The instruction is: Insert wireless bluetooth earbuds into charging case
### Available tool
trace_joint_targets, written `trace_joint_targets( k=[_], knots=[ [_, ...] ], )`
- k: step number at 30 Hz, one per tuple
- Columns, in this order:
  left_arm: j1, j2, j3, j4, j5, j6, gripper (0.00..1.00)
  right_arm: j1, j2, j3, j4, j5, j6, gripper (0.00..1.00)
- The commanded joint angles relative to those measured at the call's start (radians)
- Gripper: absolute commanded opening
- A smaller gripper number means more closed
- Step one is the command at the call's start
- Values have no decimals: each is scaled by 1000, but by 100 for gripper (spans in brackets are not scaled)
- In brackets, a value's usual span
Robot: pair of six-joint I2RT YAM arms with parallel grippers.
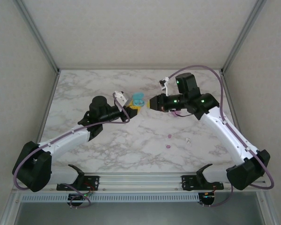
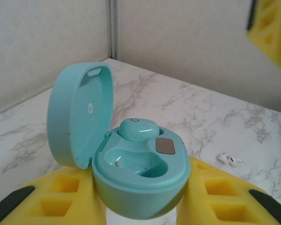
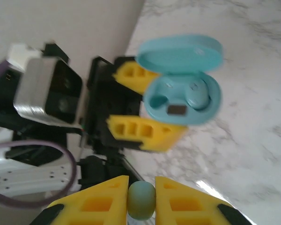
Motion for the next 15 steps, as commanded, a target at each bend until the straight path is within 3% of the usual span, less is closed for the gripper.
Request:
trace_joint_targets(
  k=[1, 15],
  knots=[
    [-14, -4, 31, 52, 37, 38, 20, -3, 39, 35, 103, -93, 65, 18],
    [-28, -7, 53, 39, 45, 56, 20, 27, 85, 21, 212, -38, 126, 19]
  ],
)
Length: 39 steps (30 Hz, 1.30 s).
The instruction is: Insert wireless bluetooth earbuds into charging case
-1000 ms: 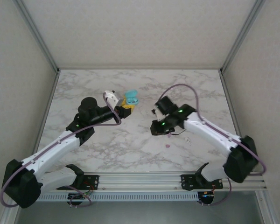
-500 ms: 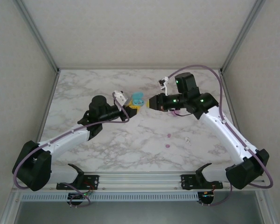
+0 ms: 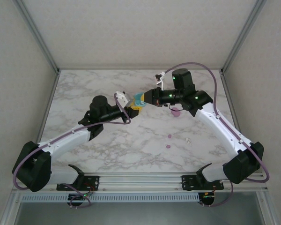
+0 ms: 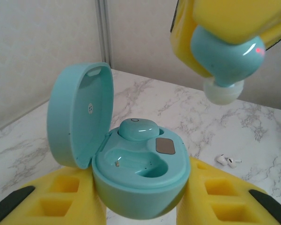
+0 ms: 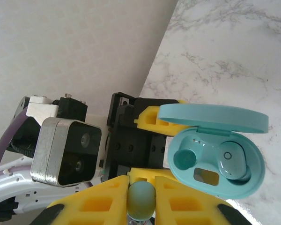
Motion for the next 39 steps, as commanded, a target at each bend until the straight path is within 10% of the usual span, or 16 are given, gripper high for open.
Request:
trace_joint_targets(
  k=[1, 39],
  knots=[
    [-14, -7, 37, 35, 26, 7, 20, 18, 24, 18, 34, 24, 14, 19],
    [-19, -63, 34, 76, 21, -54, 20, 88, 62, 47, -82, 220, -34, 27]
  ],
)
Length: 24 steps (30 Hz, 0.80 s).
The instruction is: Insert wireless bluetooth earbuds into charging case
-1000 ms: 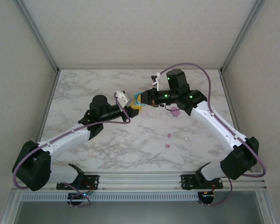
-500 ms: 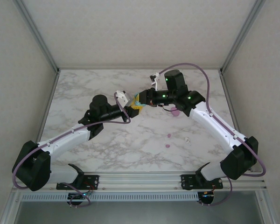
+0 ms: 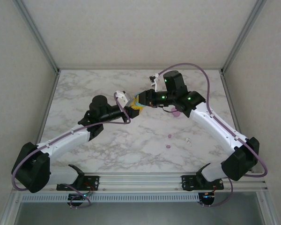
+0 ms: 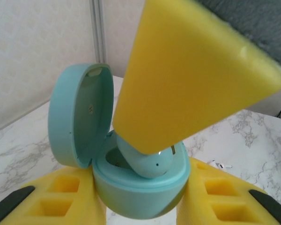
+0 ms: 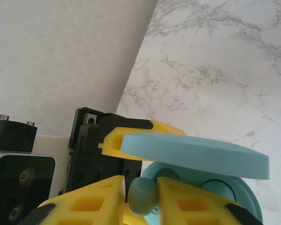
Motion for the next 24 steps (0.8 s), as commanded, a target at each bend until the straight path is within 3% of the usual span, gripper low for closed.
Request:
trace_joint_targets(
  k=[1, 24],
  knots=[
    [-10, -49, 23, 75, 11, -23, 20, 10, 23, 35, -85, 50, -34, 27],
    [-11, -43, 23, 60, -2, -9, 19, 14, 19, 122, -128, 50, -56, 31]
  ],
)
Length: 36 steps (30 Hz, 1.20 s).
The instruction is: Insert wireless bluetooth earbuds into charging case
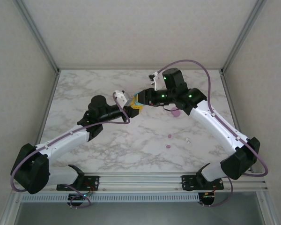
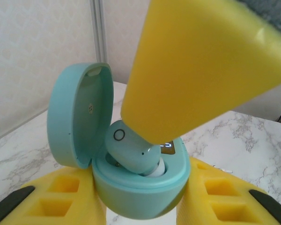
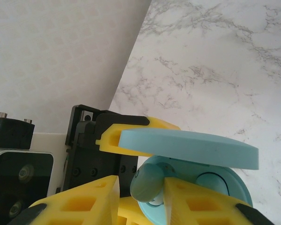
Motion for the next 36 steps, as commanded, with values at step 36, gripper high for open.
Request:
trace_joint_targets(
  k=[36],
  knots=[
    [-10, -46, 4, 38, -30, 2, 19, -6, -140, -27, 92, 113, -96, 33]
  ],
)
